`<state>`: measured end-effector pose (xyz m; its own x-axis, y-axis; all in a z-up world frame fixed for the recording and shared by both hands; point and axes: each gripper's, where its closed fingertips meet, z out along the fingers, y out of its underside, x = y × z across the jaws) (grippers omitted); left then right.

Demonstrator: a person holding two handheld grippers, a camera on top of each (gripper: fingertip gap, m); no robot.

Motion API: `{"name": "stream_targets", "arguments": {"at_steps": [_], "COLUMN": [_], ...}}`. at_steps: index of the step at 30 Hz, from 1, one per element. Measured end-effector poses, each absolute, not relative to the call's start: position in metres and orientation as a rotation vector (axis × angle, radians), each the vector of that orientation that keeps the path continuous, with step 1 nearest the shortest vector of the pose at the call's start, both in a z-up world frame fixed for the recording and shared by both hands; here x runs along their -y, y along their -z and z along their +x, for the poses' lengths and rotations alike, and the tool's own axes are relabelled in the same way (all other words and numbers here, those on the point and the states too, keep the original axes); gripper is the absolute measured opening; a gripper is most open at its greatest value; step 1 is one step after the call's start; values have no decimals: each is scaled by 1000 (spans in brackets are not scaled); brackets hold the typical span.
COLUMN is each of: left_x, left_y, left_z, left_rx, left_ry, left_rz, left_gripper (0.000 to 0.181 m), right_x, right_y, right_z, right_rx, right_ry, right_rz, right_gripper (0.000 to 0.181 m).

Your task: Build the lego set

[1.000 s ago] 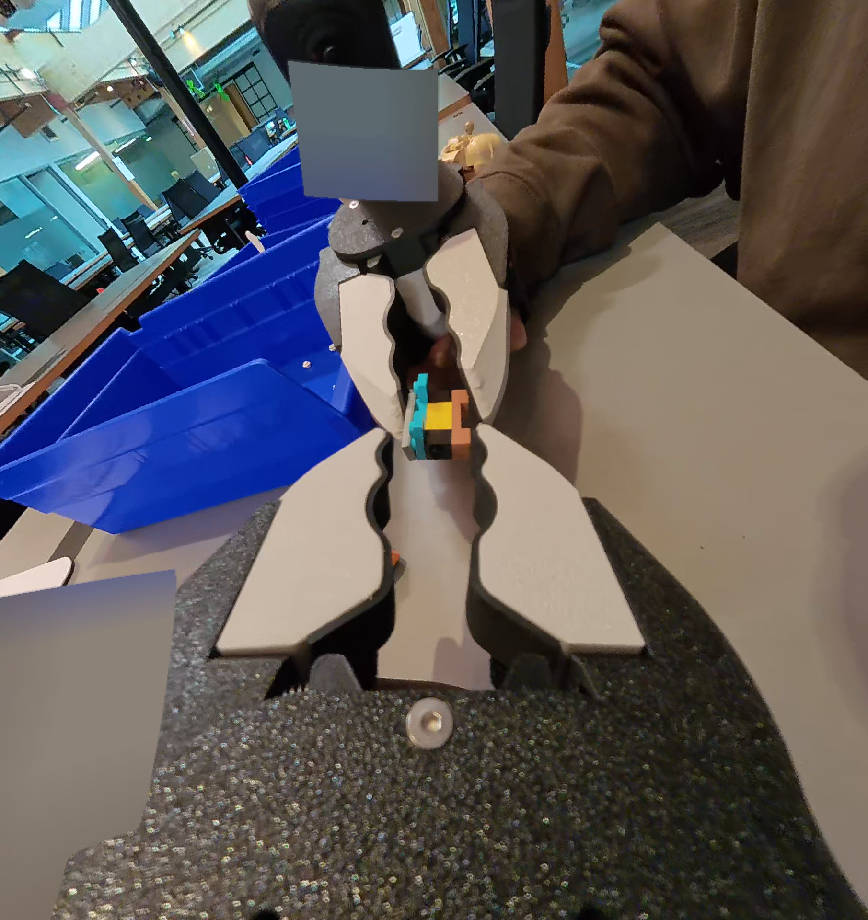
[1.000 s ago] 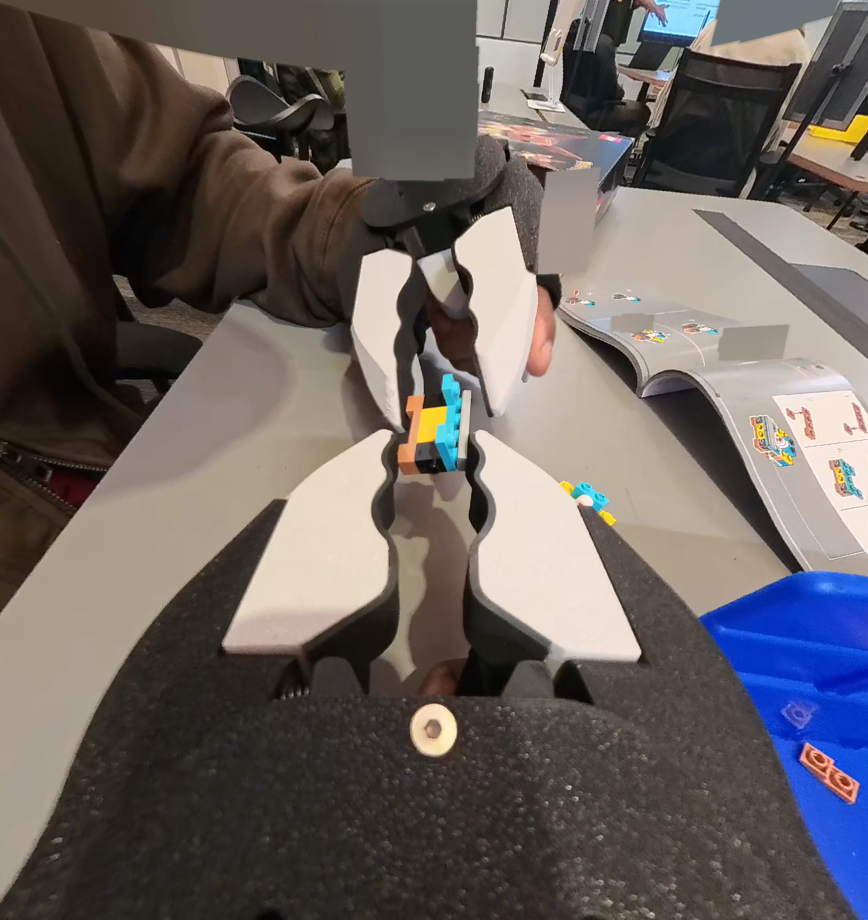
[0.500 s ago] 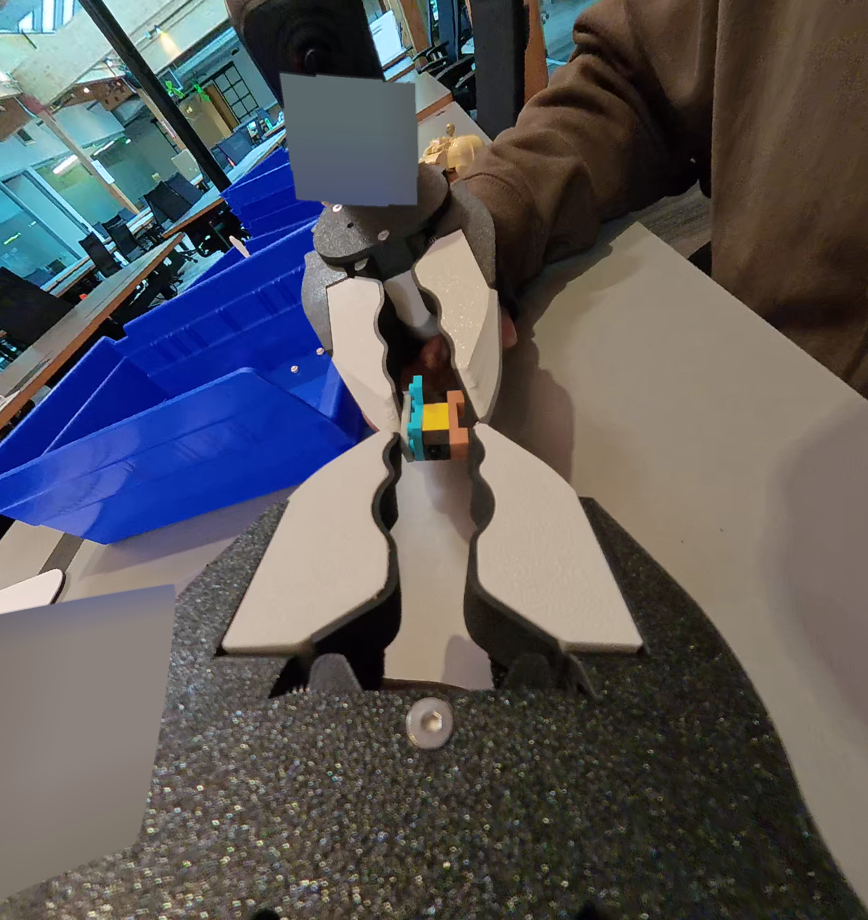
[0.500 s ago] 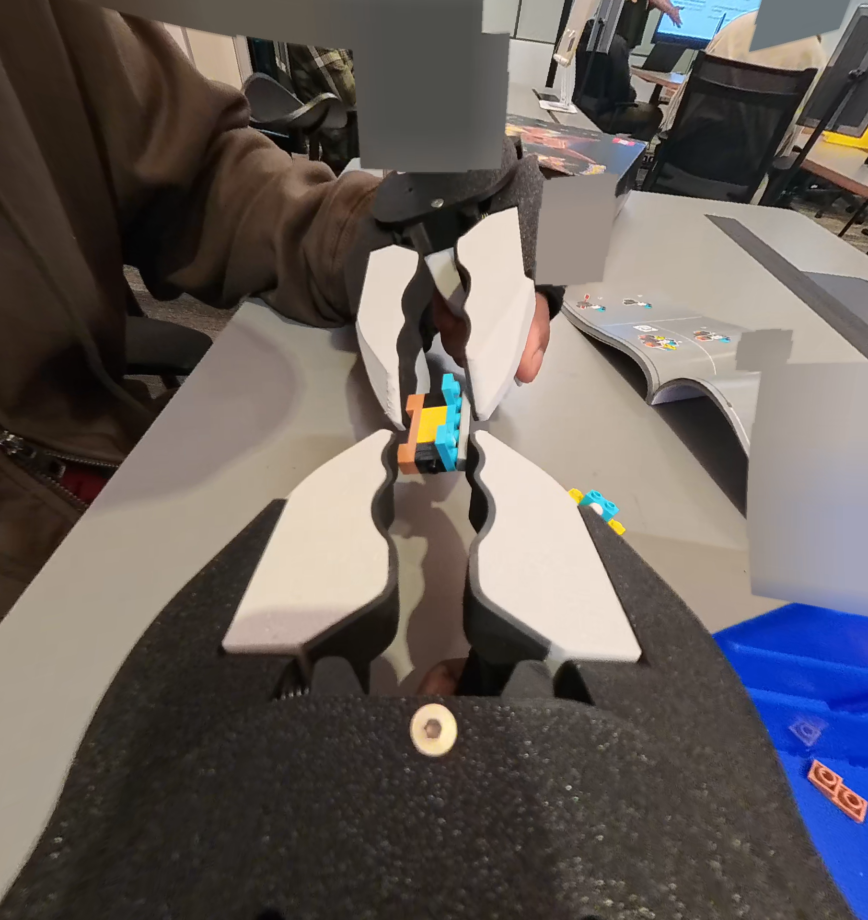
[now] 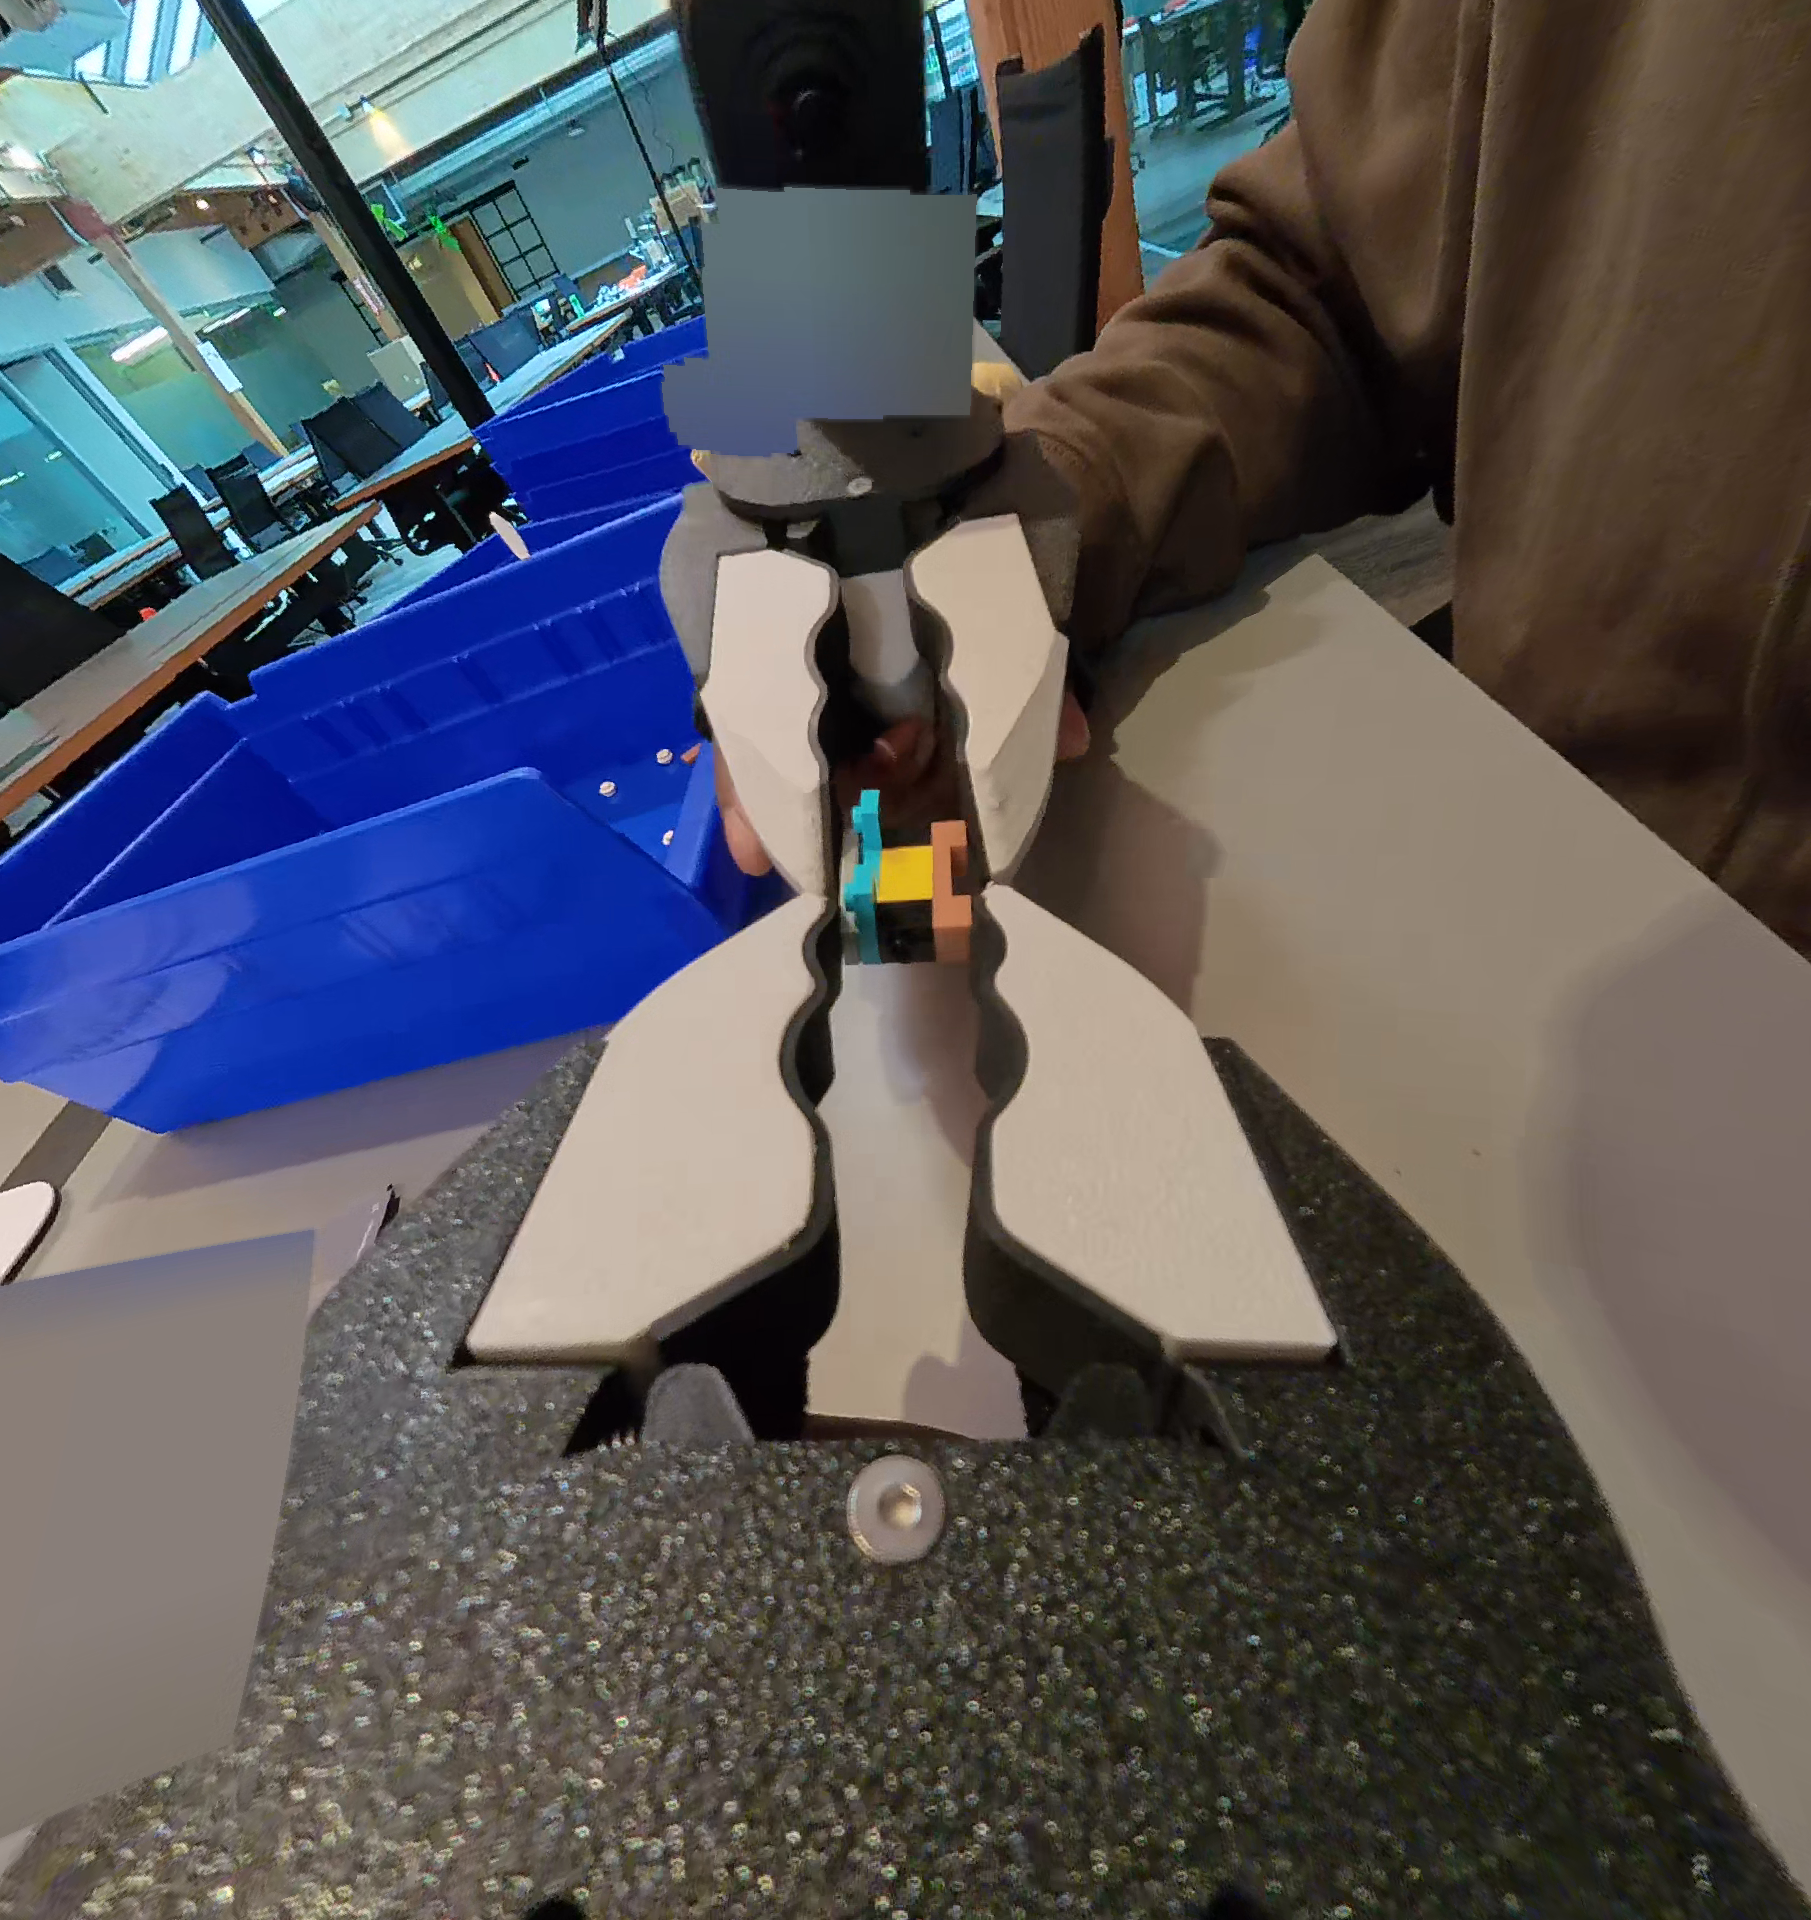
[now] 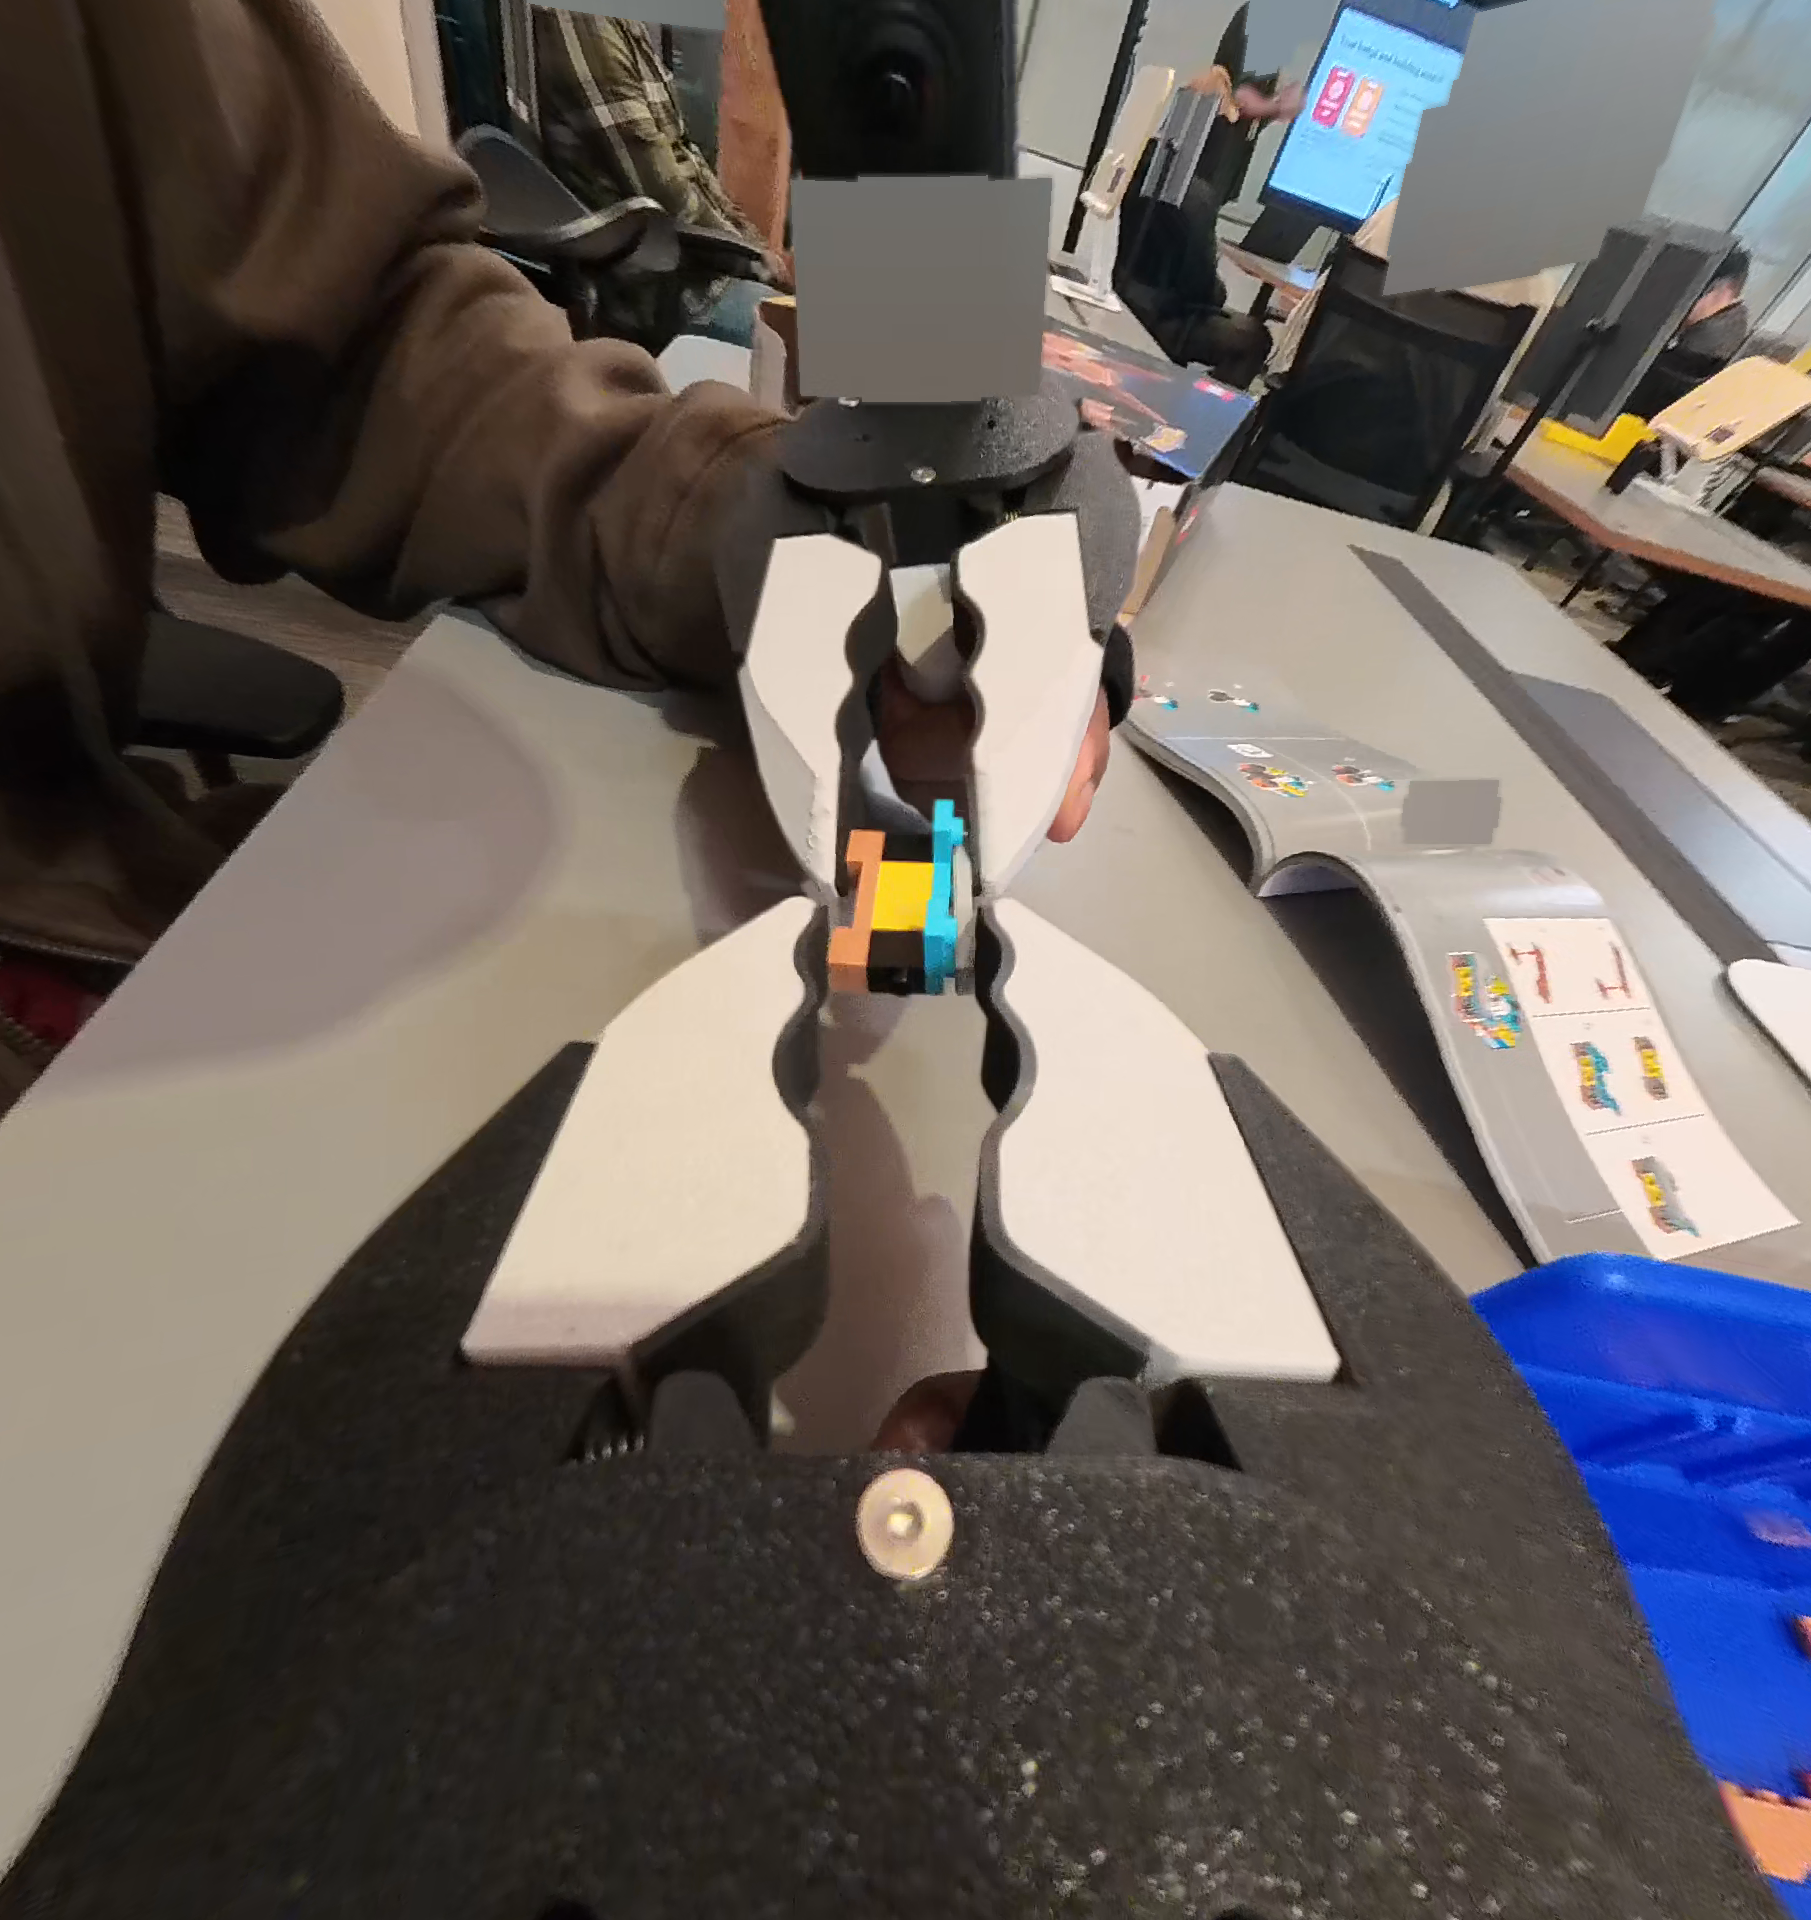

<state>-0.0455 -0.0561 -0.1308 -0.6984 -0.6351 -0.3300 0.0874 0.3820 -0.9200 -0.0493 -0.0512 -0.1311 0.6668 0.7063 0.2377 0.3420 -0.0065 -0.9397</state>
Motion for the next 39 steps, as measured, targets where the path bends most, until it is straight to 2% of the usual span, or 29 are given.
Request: {"name": "stream_targets", "arguments": {"at_steps": [4, 11, 27, 33, 39], "left_x": [54, 56, 59, 58, 62], "left_y": [129, 124, 119, 116, 121], "left_z": [-46, -48, -49, -47, -47], "left_rx": [-1954, -1928, -1909, -1867, -1899], "left_ry": [1378, 1401, 1410, 1419, 1407], "left_rz": [-472, -453, -426, -442, -426], "left_gripper": [24, 24, 23, 29, 24], "right_x": [50, 50, 54, 55, 55], "right_y": [128, 130, 124, 121, 123], "right_z": [-45, -48, -50, -48, -51], "right_rx": [889, 926, 955, 956, 970], "right_ry": [-255, -172, -164, -138, -138], "right_rz": [-1578, -1567, -1527, -1496, -1491], "right_gripper": [31, 27, 24, 24, 24]}}
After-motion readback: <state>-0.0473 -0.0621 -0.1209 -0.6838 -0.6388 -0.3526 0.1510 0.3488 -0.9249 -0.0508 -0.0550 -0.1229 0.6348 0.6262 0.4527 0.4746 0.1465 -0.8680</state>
